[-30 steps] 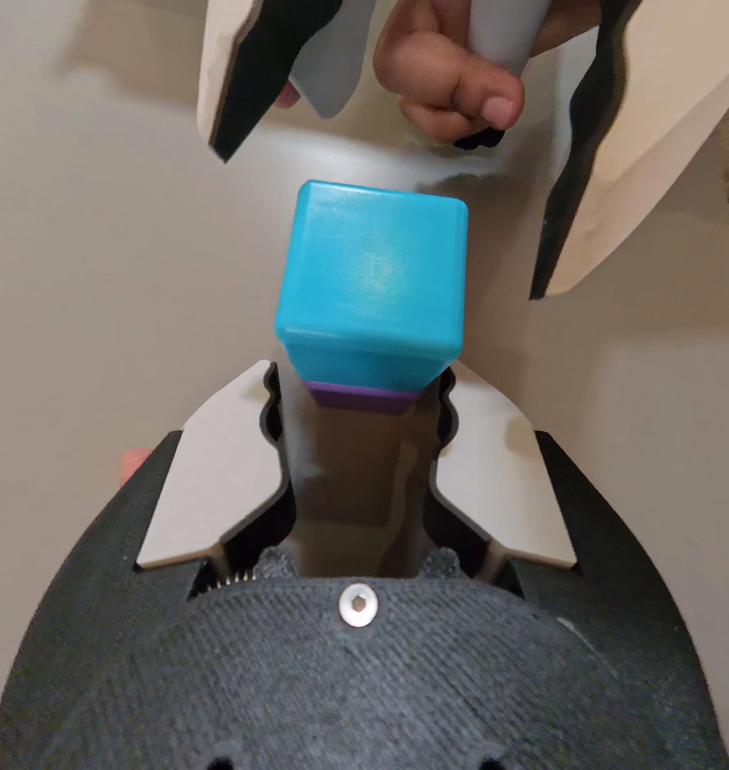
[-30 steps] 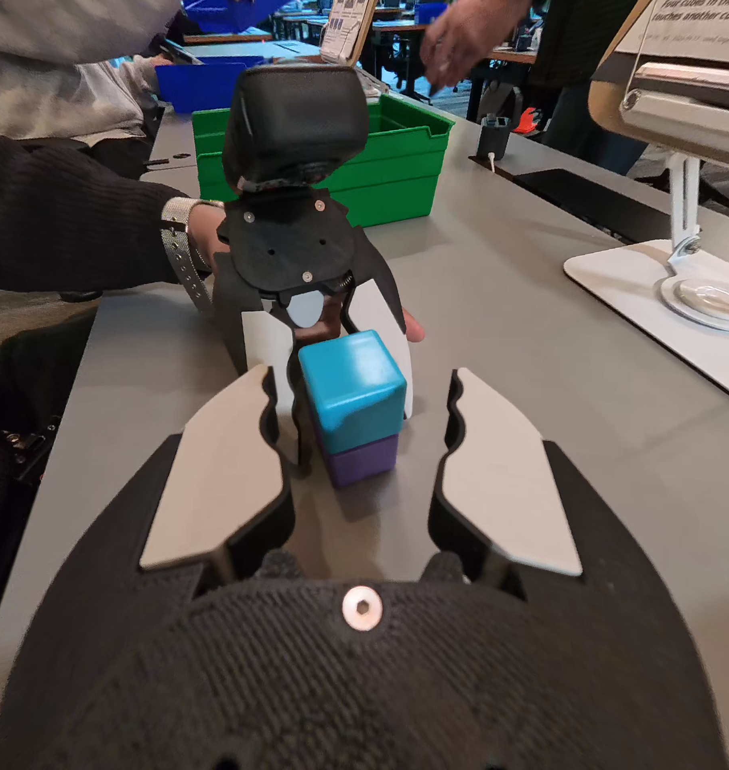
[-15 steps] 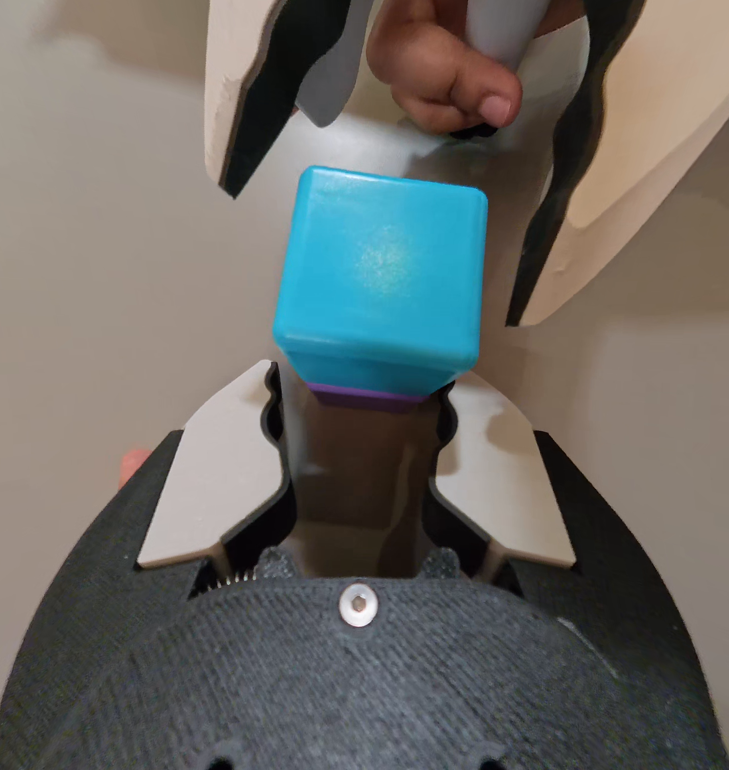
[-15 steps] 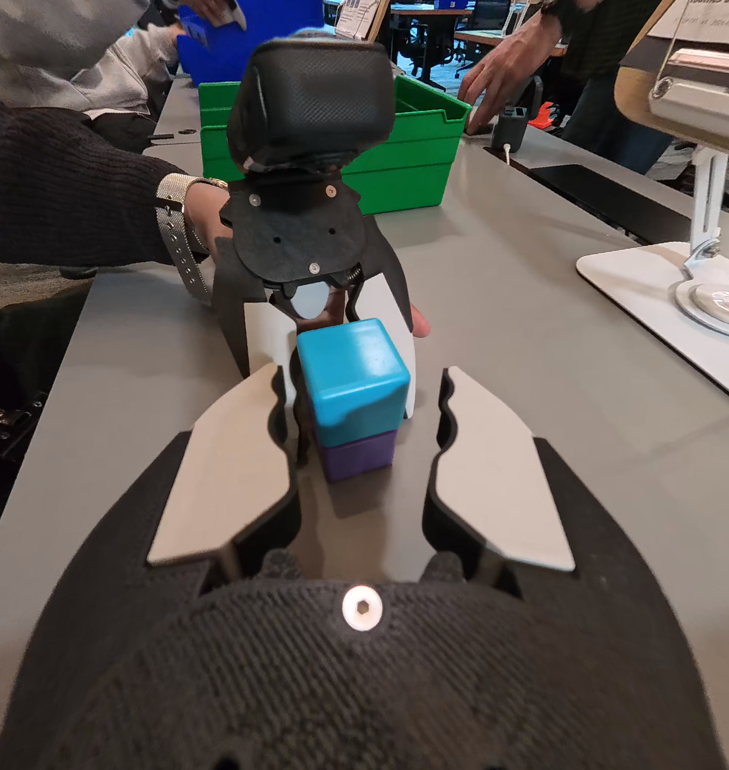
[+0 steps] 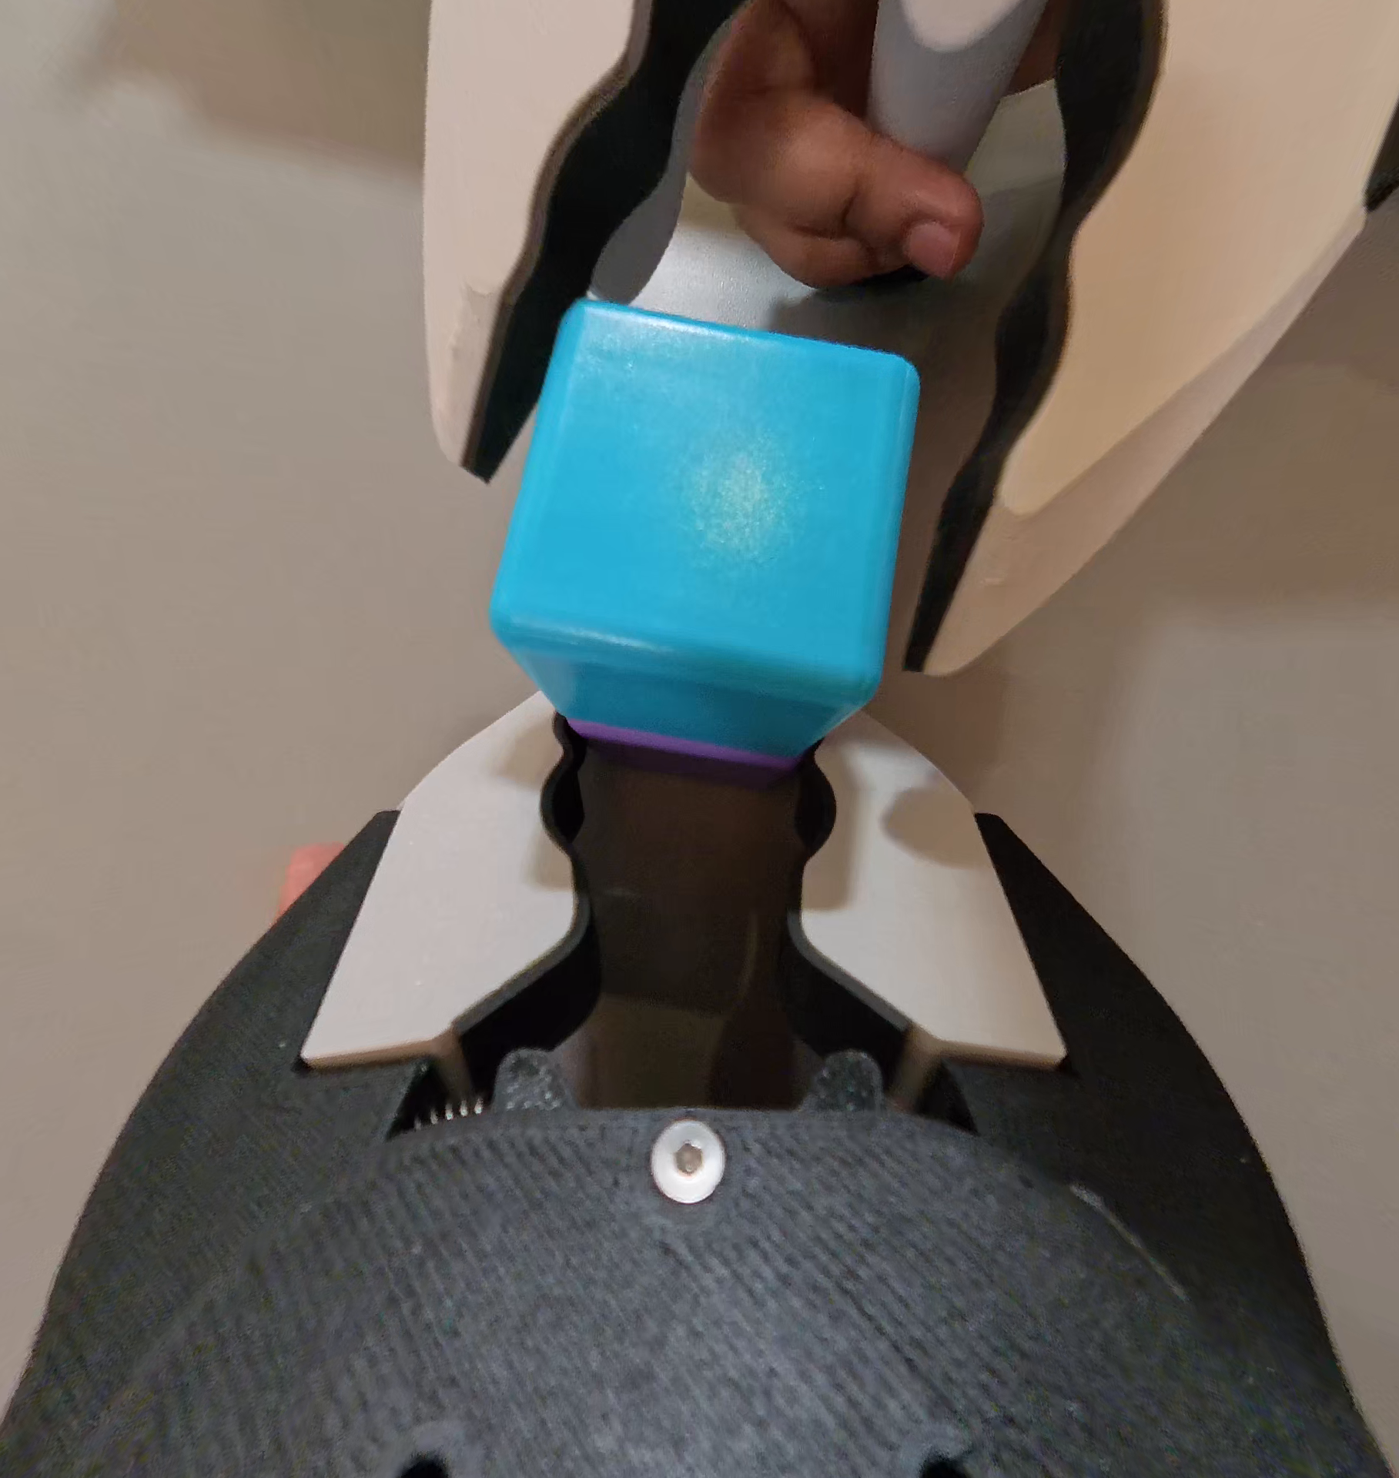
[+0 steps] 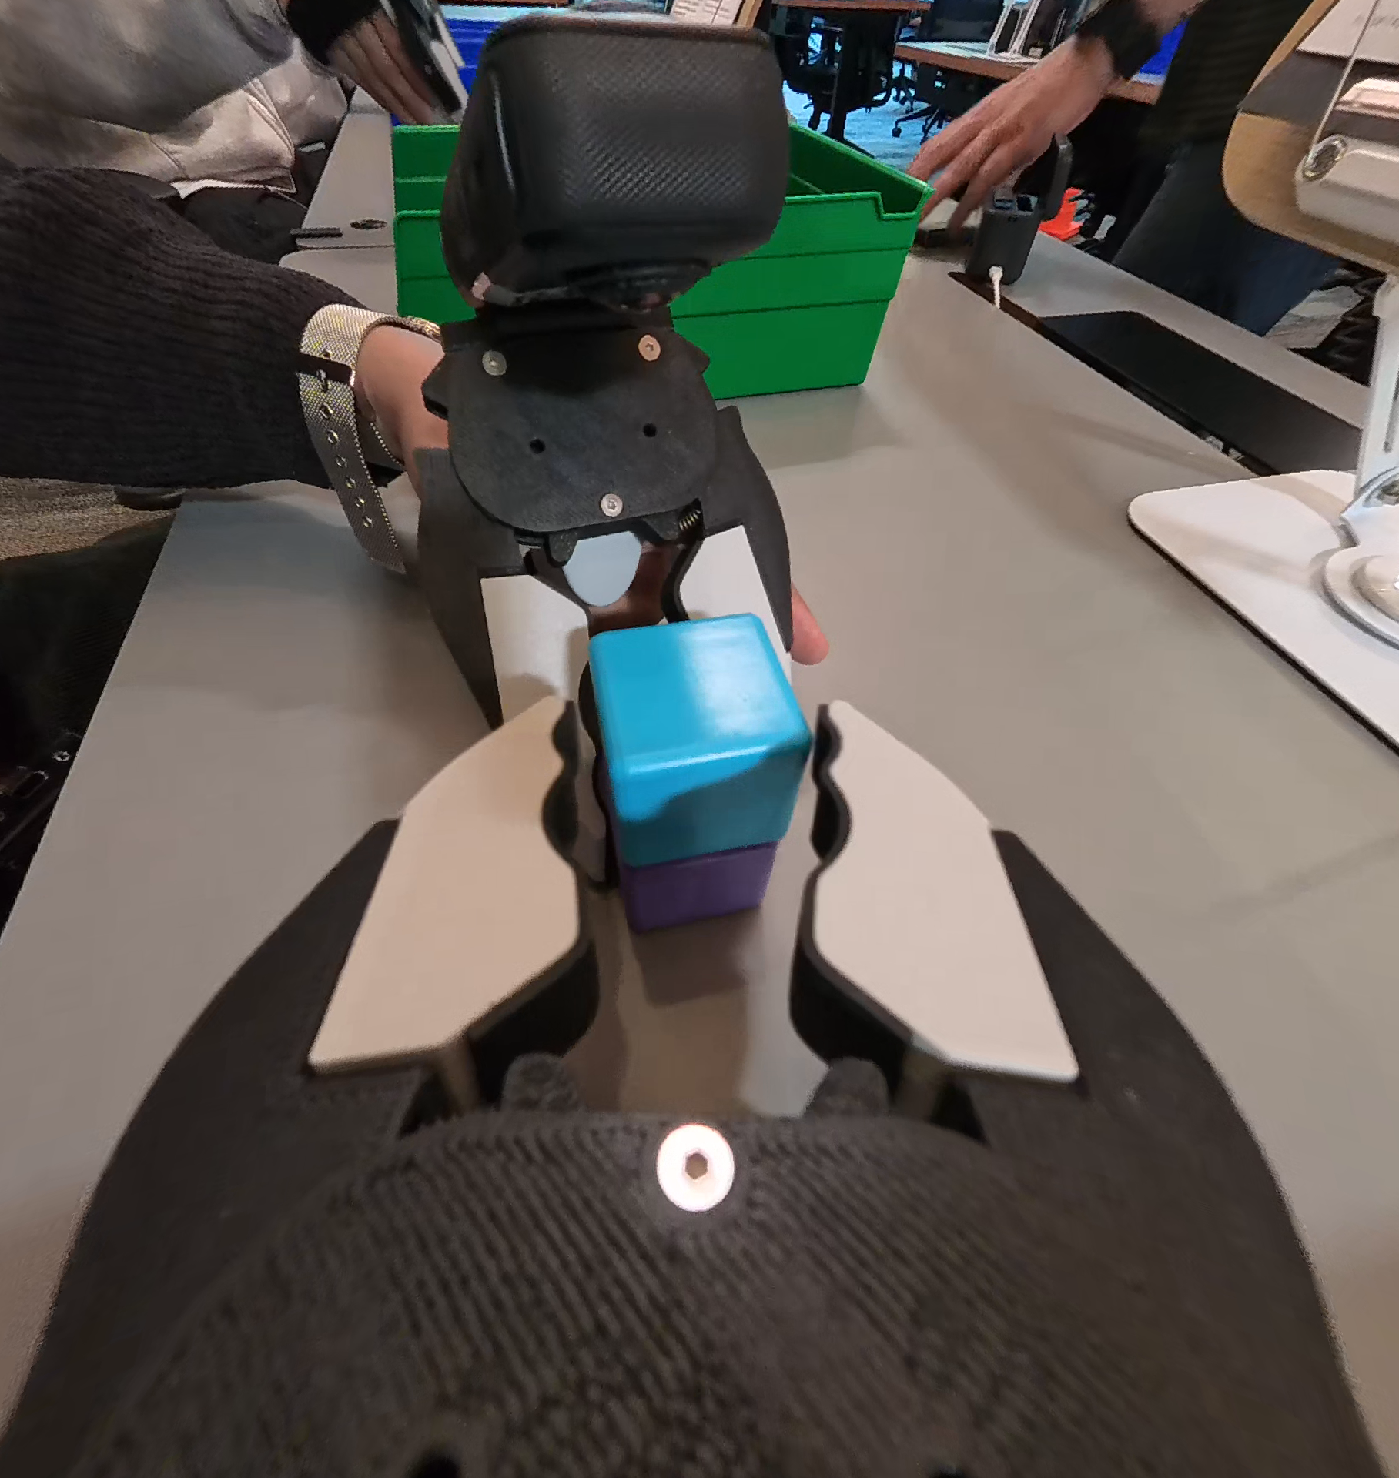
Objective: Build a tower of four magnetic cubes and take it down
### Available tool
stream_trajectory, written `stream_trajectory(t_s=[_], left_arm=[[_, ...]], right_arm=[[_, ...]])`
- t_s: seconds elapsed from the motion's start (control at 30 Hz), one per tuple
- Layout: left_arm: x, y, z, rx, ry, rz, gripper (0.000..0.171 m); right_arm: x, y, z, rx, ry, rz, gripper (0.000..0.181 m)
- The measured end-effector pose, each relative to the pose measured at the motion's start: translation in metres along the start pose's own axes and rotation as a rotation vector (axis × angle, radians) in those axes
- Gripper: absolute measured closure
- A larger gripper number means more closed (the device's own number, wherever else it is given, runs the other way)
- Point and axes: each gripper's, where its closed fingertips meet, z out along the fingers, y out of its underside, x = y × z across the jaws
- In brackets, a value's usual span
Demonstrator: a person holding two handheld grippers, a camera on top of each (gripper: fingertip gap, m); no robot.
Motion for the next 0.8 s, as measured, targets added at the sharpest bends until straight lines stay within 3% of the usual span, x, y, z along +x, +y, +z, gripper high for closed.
stream_trajectory(t_s=[0.07,0.57,0.8], left_arm=[[0.001,0.0,0.0,-0.001,0.003,0.004,0.118],[0.001,0.0,0.001,-0.005,-0.001,0.012,0.118],[0.001,0.001,0.001,-0.005,-0.001,0.012,0.119]], right_arm=[[0.001,0.0,0.0,0.004,0.008,-0.009,0.13],[0.001,-0.001,-0.003,0.017,-0.026,0.043,0.132],[0.005,-0.054,-0.032,0.185,-0.007,0.067,0.131]])
